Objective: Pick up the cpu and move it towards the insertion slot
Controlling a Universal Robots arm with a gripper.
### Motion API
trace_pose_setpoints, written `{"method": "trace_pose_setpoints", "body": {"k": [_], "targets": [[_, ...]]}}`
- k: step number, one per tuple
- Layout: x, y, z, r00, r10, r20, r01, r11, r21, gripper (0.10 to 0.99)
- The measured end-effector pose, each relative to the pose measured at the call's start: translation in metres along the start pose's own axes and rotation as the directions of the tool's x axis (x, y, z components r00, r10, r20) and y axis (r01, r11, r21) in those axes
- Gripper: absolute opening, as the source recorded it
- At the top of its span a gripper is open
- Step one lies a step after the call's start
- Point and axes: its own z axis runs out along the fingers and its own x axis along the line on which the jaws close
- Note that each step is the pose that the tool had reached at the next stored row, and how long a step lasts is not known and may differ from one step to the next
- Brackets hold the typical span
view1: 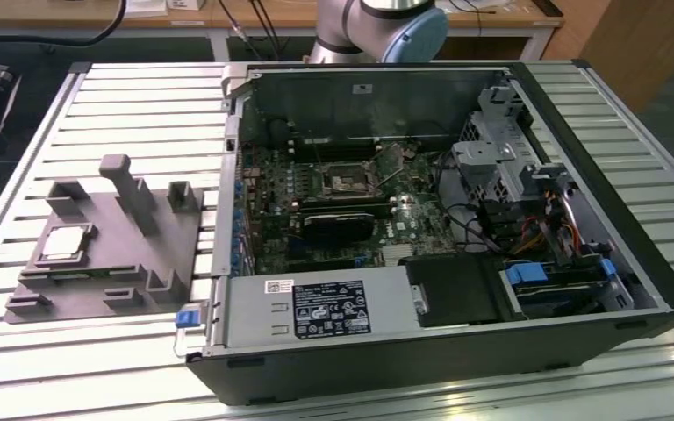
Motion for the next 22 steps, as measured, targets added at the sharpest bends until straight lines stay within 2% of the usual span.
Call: {"method": "trace_pose_setpoints", "body": {"k": [22], "targets": [[0.0018,-0.0006,0.0162,1.0000,0.000,0.0000,0.000,1.0000,0.000,0.106]]}}
